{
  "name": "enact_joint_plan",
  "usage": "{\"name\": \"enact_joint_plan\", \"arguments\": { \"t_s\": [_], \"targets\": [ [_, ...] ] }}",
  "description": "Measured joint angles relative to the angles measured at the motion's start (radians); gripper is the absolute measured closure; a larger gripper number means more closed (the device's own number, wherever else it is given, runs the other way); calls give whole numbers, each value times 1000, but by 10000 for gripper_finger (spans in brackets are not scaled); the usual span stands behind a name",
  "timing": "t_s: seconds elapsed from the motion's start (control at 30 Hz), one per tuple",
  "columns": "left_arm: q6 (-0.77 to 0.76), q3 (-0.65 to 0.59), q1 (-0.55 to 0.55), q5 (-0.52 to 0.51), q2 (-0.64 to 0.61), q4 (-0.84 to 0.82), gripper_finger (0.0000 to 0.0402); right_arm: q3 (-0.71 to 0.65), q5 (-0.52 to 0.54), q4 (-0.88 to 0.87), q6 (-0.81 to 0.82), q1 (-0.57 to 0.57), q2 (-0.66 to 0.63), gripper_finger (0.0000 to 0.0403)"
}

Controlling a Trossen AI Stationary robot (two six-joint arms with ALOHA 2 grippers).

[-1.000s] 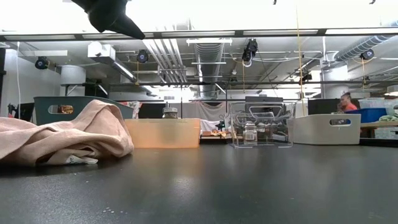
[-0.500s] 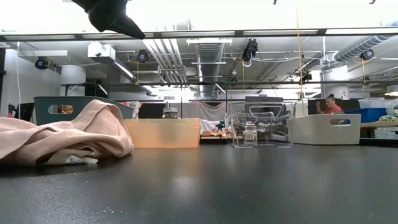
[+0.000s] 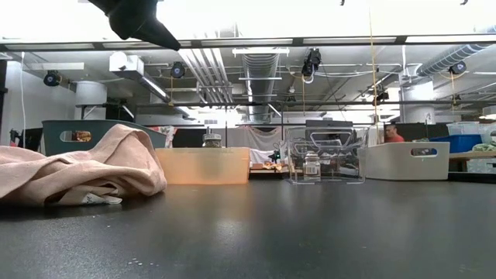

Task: Sort spices by type
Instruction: Put the brown seasoning bottle into the transparent bin

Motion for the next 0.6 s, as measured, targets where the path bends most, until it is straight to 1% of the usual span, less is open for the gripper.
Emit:
{"name": "enact_joint_plan", "arguments": {
  "t_s": [0.1, 0.2, 0.27, 0.33, 0.4, 0.47, 0.6],
  "targets": [
    [0, 0, 0, 0, 0, 0, 312, -19, 16, 4, 96, 26, -47, 393],
    [0, 0, 0, 0, 0, -1, 312, -21, 60, 14, 105, 54, -62, 391],
    [0, 0, 0, 0, 0, -1, 312, -27, 74, 12, 136, 71, -65, 383],
    [0, 0, 0, 0, 0, -1, 312, -35, 74, 13, 180, 87, -66, 367],
    [0, 0, 0, 0, 0, -1, 312, -44, 70, 16, 240, 99, -66, 341],
    [-1, 0, 0, 0, 0, -1, 312, -53, 68, 26, 294, 105, -65, 308],
    [-4, 0, 0, 0, 0, -1, 312, -92, 41, 46, 331, 103, -59, 227]
  ]
}}
